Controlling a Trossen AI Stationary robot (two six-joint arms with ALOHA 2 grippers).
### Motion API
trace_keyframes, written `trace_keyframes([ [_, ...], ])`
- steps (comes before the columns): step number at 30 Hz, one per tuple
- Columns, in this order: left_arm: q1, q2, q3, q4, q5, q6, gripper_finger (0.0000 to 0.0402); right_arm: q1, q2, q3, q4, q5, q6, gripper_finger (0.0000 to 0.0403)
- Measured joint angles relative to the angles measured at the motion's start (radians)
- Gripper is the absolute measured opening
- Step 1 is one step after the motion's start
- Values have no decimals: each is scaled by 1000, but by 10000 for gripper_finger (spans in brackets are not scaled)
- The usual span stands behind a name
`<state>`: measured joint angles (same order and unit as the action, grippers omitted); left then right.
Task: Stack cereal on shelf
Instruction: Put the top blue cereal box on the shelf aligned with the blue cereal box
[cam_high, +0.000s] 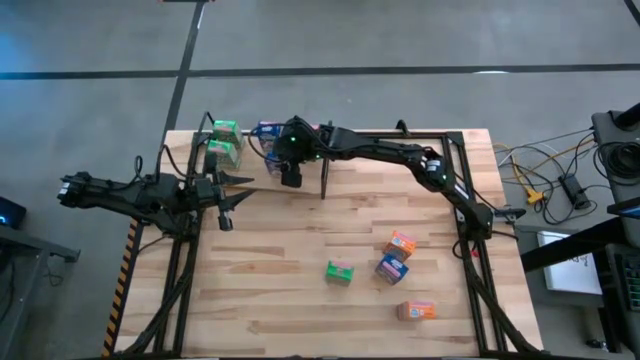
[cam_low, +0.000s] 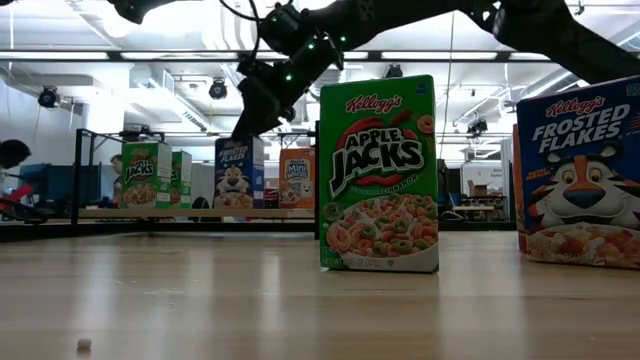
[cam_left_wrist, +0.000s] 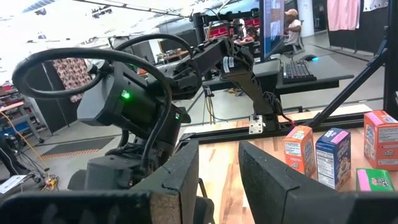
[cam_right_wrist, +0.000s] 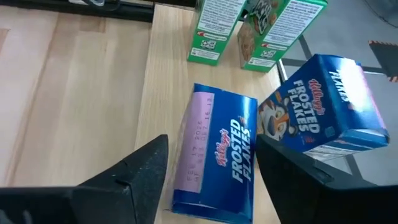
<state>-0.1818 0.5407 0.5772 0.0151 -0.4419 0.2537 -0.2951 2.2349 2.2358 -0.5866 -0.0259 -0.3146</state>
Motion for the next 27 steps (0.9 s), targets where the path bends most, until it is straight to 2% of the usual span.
trace_keyframes([
  [6,0,0,0,0,0,0,97,8,-73,-1,-29,3,16,230],
  [13,0,0,0,0,0,0,97,42,-129,0,-124,0,58,197],
  [17,0,1,0,0,0,0,97,50,-132,-3,-203,0,72,153],
  [21,0,1,0,0,0,0,97,47,-125,-31,-258,4,96,90],
  [25,0,1,0,0,0,0,97,43,-125,-94,-199,30,116,28],
  [27,0,1,0,0,0,0,97,42,-125,-135,-141,58,112,14],
])
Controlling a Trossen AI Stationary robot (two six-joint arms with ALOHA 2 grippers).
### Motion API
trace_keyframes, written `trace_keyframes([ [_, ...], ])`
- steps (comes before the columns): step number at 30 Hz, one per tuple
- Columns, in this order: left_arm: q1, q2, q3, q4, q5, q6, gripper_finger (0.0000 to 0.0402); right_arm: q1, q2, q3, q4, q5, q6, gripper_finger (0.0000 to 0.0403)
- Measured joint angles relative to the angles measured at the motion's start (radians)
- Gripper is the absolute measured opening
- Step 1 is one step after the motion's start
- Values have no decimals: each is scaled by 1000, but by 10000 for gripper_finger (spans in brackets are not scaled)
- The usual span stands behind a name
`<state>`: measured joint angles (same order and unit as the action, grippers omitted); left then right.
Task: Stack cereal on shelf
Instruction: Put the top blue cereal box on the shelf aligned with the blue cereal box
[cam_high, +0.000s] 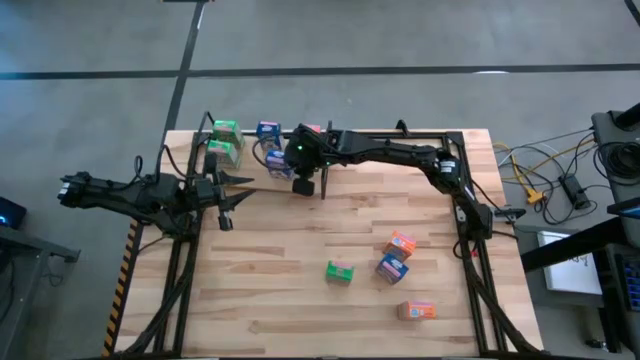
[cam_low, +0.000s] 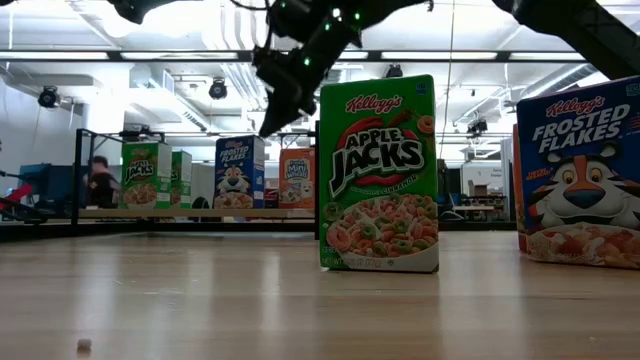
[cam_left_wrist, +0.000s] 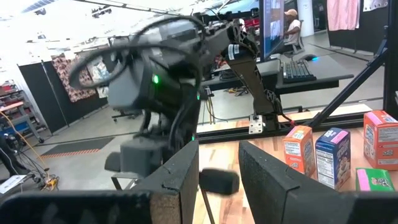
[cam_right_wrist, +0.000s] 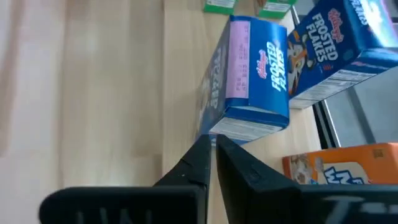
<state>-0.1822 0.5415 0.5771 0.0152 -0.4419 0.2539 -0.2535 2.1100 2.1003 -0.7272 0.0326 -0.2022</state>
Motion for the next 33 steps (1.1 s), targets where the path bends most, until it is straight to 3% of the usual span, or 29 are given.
trace_keyframes([
  [9,0,0,0,0,0,0,97,-3,1,-101,145,82,-8,13],
  [21,0,0,0,0,0,0,97,-20,1,-193,446,82,-49,13],
  [33,0,0,0,0,0,11,97,-24,1,-223,597,63,-86,13],
])
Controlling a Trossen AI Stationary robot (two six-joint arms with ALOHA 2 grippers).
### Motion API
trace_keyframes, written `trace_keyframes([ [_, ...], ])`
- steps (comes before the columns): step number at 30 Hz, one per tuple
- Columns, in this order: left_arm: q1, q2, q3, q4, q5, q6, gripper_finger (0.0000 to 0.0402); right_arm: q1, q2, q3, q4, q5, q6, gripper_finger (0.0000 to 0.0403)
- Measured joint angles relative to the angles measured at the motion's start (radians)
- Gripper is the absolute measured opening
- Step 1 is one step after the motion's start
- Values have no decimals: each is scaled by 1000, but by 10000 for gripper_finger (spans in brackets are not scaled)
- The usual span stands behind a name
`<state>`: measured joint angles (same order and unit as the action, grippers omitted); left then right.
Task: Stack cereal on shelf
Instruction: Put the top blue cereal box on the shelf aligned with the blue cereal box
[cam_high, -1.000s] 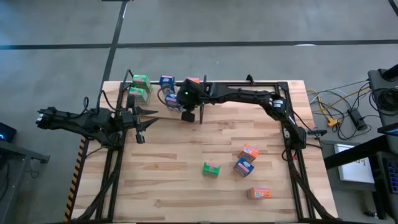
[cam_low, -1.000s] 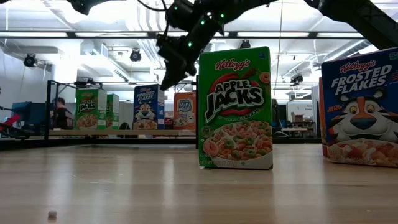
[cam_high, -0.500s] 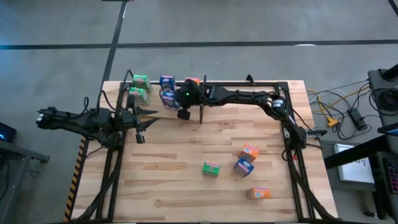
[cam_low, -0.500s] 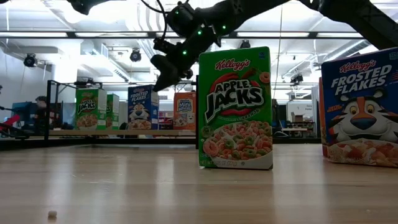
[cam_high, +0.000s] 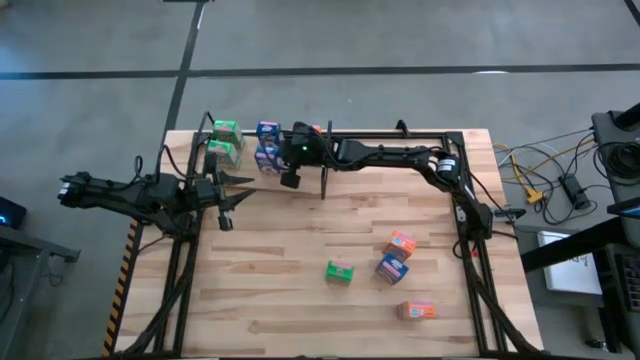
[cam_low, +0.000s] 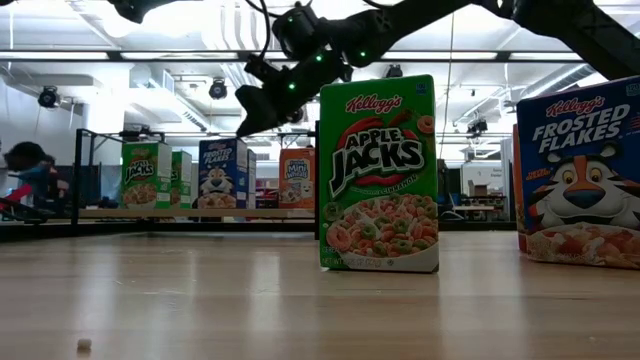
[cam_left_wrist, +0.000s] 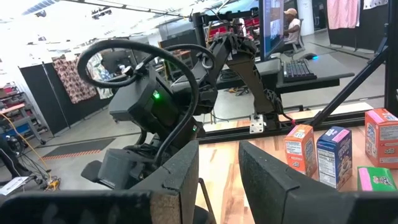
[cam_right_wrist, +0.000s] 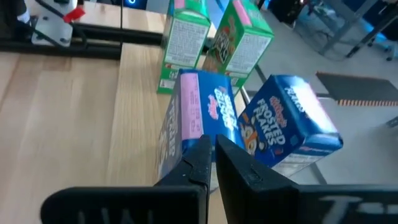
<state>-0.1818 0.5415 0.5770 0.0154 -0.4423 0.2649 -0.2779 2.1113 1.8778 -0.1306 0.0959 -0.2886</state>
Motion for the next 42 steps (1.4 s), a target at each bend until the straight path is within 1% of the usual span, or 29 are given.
trace_keyframes([
  [3,0,0,0,0,0,0,97,0,0,-2,4,1,-19,13],
  [6,0,2,0,-6,0,-1,97,0,-22,-5,-54,1,-24,13],
  [10,0,13,0,-12,0,-9,97,16,-101,-15,-124,1,-40,13],
  [13,0,30,0,-12,-1,-14,97,32,-180,-80,-134,-1,-40,12],
  [16,0,50,0,-8,-1,-19,97,47,-268,-194,-115,-19,-27,12],
  [20,0,72,0,17,-3,-20,97,63,-408,-378,-13,-51,9,12],
  [25,0,99,0,57,-5,-20,97,76,-553,-614,91,-52,55,12],
  [29,0,122,0,65,-19,-21,97,83,-676,-781,193,-55,61,12],
  [33,0,138,0,75,-30,-23,97,84,-783,-949,302,-110,94,12],
  [37,0,149,0,82,-30,-37,97,84,-906,-1094,419,-134,108,12],
  [42,0,160,0,87,-31,-86,97,84,-1029,-1234,467,-156,113,12],
])
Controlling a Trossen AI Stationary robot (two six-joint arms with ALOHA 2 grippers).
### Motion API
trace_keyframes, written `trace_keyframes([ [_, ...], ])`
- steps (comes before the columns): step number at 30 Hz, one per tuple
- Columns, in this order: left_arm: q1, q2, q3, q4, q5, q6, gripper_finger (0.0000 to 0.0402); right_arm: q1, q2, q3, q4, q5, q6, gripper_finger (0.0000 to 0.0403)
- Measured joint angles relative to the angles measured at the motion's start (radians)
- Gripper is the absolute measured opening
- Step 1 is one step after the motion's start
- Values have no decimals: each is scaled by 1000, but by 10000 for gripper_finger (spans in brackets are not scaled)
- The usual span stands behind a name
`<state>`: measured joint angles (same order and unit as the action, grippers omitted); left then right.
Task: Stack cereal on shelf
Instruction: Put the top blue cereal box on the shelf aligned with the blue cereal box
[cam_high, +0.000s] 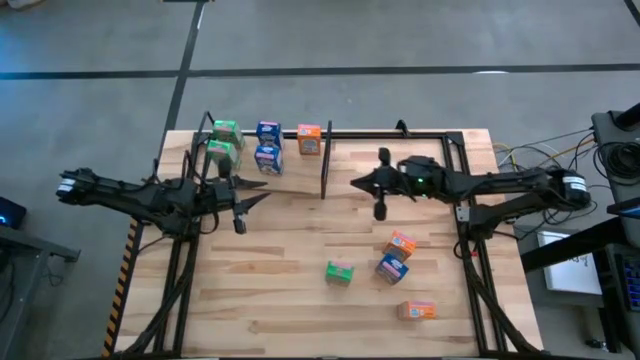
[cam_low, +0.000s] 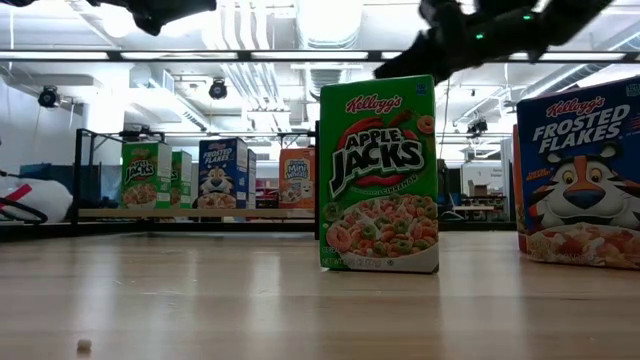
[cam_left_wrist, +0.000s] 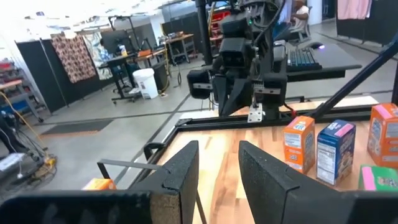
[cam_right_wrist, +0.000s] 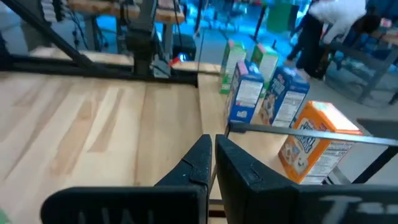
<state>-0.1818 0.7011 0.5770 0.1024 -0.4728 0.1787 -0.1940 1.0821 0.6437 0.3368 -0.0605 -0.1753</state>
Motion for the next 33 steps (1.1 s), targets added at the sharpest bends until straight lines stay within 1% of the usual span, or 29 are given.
trace_keyframes([
  [4,0,24,0,-1,0,-18,97,0,-83,-82,49,-3,0,12],
  [9,7,74,4,36,-16,-23,97,0,-160,-163,86,-11,-9,12],
  [13,33,118,49,20,-16,-32,97,0,-201,-218,119,-27,-26,12],
  [16,60,155,107,-61,-16,-32,97,0,-229,-248,138,-27,-28,12],
  [20,109,198,191,-234,-15,-59,97,0,-264,-294,178,-29,-40,12],
  [26,203,247,265,-449,-11,-96,101,0,-338,-332,209,-29,-49,12],
  [27,224,252,280,-492,-2,-105,105,0,-350,-337,207,-29,-47,12],
  [29,273,263,307,-570,49,-121,116,0,-372,-342,198,-29,-45,12],
  [33,363,287,344,-638,112,-108,152,0,-405,-358,193,-29,-44,12],
])
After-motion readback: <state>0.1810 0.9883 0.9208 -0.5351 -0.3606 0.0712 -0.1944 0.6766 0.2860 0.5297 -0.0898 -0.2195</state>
